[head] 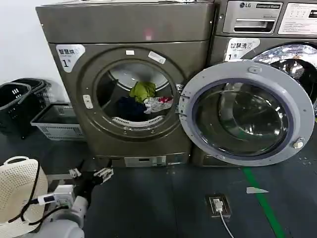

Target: Grasp the clothes from the dryer.

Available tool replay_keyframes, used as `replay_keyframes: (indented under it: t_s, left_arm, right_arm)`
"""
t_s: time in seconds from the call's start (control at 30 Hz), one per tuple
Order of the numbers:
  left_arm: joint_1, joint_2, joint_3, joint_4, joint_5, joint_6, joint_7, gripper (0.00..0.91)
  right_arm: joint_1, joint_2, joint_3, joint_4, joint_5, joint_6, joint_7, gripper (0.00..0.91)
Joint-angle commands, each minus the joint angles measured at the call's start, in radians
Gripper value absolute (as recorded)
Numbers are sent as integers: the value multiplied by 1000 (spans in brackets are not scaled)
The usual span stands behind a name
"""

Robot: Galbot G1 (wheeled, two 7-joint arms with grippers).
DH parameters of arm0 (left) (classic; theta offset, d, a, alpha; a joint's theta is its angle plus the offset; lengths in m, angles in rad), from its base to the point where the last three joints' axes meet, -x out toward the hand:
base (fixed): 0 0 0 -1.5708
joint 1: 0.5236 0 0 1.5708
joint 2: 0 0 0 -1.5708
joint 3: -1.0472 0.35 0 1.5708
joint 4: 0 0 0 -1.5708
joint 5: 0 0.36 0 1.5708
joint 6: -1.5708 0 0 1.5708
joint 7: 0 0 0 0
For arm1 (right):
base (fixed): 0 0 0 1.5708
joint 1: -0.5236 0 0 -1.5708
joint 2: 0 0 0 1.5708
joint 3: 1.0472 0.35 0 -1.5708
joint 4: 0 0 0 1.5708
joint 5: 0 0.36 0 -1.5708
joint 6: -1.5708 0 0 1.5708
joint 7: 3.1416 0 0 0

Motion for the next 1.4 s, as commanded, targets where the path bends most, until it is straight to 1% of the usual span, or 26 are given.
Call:
replay_keyframes:
  t_s: [0.03, 0.8, 0.9, 0.97, 1.1, 1.4]
  left_arm:
    - [-1, 1, -1, 1, -3, 49, -1, 907]
    - [-5, -1, 0, 10, -1, 49, 2, 907]
    - [-6, -1, 0, 9, -1, 49, 2, 907]
    - [-6, -2, 1, 8, 0, 49, 3, 907]
    - [-2, -2, 3, 6, 0, 49, 4, 907]
    - [-2, -6, 10, 4, 2, 49, 5, 907]
  right_arm:
    - [0, -1, -1, 1, 0, 0, 1, 907]
    - [0, 3, 3, 0, -1, 2, 3, 907]
    - [0, 3, 3, -2, -2, 12, 11, 907]
    - [0, 1, 0, -6, -8, 38, 31, 907]
    - [-4, -5, 5, -24, -6, 57, 42, 907]
    - [-2, -4, 13, -29, 16, 57, 57, 907]
